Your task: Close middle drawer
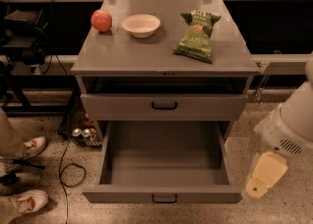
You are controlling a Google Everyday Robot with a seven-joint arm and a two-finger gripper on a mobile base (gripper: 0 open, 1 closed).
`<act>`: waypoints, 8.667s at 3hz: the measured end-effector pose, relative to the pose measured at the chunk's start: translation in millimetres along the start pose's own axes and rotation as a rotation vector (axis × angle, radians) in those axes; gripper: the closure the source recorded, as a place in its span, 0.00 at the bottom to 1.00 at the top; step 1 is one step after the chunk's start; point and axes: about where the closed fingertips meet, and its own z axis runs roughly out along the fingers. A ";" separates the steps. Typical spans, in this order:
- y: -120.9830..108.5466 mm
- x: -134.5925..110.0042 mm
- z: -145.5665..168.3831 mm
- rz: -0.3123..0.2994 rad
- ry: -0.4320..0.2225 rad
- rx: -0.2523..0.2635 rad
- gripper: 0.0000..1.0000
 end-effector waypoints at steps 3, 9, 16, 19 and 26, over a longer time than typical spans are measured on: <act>28.8 43.0 96.9 0.113 -0.008 -0.171 0.00; -19.0 89.9 337.1 0.310 -0.180 -0.242 1.00; -131.9 46.8 414.4 0.357 -0.455 -0.006 1.00; -175.0 -14.2 425.6 0.282 -0.582 -0.001 1.00; -163.6 38.2 392.3 0.413 -0.691 -0.013 1.00</act>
Offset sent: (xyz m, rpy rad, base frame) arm -0.0272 -0.0008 -0.0664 0.0559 0.1089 -0.0606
